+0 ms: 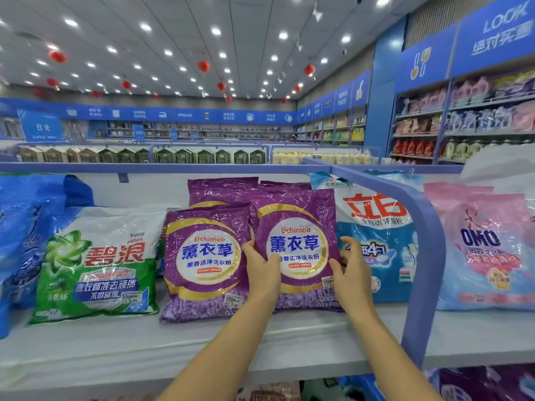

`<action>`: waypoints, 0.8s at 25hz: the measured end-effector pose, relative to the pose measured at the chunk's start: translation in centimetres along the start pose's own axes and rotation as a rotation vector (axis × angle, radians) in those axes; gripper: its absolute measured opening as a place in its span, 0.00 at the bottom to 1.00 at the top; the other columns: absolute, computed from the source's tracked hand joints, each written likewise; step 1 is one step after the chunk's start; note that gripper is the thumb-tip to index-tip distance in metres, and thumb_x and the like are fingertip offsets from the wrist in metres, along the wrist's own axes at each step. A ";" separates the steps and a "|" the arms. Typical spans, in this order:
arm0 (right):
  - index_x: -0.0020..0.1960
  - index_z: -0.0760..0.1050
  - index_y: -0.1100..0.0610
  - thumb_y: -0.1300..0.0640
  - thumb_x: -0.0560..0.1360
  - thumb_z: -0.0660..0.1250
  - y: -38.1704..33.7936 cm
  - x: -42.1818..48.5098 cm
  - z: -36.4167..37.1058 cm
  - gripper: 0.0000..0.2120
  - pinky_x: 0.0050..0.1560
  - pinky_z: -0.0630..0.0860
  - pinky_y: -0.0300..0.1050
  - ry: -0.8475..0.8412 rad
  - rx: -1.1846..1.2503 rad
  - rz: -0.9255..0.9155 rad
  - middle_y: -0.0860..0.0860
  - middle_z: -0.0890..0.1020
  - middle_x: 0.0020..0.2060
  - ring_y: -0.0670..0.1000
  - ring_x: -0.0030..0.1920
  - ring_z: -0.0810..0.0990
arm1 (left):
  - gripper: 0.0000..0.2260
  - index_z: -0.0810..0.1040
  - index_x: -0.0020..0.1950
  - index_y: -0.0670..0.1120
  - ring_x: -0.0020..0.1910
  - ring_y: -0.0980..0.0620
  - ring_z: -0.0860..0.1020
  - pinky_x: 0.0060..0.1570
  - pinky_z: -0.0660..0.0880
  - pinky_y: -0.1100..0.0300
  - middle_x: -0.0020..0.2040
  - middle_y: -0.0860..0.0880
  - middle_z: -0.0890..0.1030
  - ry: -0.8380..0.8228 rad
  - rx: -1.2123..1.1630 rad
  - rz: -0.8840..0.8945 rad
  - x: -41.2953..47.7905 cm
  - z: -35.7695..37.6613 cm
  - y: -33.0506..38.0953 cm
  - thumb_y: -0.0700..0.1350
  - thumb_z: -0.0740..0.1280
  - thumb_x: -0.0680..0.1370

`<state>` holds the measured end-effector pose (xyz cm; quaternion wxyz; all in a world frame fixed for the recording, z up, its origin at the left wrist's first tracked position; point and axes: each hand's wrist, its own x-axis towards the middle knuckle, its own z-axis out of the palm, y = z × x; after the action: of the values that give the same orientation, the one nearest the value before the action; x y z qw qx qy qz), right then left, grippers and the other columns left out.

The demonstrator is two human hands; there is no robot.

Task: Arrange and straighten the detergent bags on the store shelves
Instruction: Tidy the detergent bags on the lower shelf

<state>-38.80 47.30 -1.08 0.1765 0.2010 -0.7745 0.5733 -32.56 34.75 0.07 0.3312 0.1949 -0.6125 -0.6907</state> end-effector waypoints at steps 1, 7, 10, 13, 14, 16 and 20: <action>0.66 0.63 0.58 0.67 0.77 0.61 -0.1 0.0 0.1 0.19 0.43 0.74 0.38 -0.007 0.006 0.002 0.56 0.80 0.51 0.52 0.49 0.79 | 0.21 0.61 0.64 0.48 0.49 0.53 0.76 0.51 0.76 0.54 0.57 0.46 0.75 -0.029 0.003 -0.011 0.1 -0.1 0.1 0.32 0.60 0.75; 0.71 0.62 0.55 0.62 0.74 0.67 0.6 -3.0 -0.9 0.27 0.65 0.67 0.42 0.017 -0.251 -0.220 0.53 0.69 0.66 0.51 0.67 0.66 | 0.36 0.48 0.76 0.51 0.74 0.51 0.57 0.72 0.59 0.50 0.75 0.49 0.56 -0.115 0.374 0.424 -0.2 -2.5 0.5 0.37 0.66 0.75; 0.76 0.46 0.50 0.48 0.75 0.65 0.4 -4.0 -1.3 0.37 0.71 0.57 0.50 -0.202 -0.581 -0.263 0.53 0.49 0.75 0.54 0.75 0.49 | 0.33 0.54 0.75 0.49 0.74 0.43 0.57 0.70 0.58 0.48 0.75 0.42 0.59 -0.189 1.025 0.940 -0.7 -3.9 -1.4 0.55 0.64 0.74; 0.71 0.27 0.47 0.39 0.77 0.56 0.8 -3.6 -0.9 0.40 0.73 0.49 0.51 -0.326 -0.844 -0.272 0.51 0.32 0.74 0.53 0.75 0.36 | 0.39 0.54 0.76 0.48 0.73 0.40 0.60 0.66 0.64 0.41 0.75 0.41 0.60 -0.308 1.486 0.939 -0.1 -4.0 -3.0 0.69 0.49 0.71; 0.71 0.26 0.47 0.38 0.77 0.53 1.0 -3.4 -0.7 0.39 0.73 0.48 0.51 -0.335 -0.865 -0.265 0.50 0.31 0.73 0.52 0.75 0.35 | 0.40 0.49 0.76 0.49 0.74 0.40 0.55 0.69 0.59 0.40 0.76 0.42 0.53 -0.348 1.554 0.879 0.2 -3.9 -2.8 0.70 0.45 0.70; 0.72 0.28 0.46 0.37 0.77 0.51 1.4 -3.4 -0.5 0.37 0.74 0.46 0.50 -0.339 -0.877 -0.235 0.49 0.30 0.72 0.51 0.75 0.34 | 0.39 0.33 0.73 0.53 0.75 0.44 0.39 0.72 0.40 0.44 0.76 0.45 0.38 -0.414 1.618 0.837 0.9 -4.0 -2.8 0.71 0.42 0.69; 0.74 0.31 0.46 0.38 0.77 0.51 1.6 -3.7 -0.3 0.36 0.73 0.46 0.50 -0.325 -0.905 -0.202 0.50 0.33 0.74 0.51 0.75 0.34 | 0.40 0.28 0.71 0.52 0.74 0.45 0.34 0.70 0.35 0.44 0.76 0.46 0.35 -0.396 1.667 0.808 0.6 -4.0 -2.7 0.70 0.48 0.73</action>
<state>-36.49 48.39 -4.20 0.1776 0.2651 -0.9400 0.1203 -30.88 31.56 -3.20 0.1893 0.0210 -0.9748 0.1160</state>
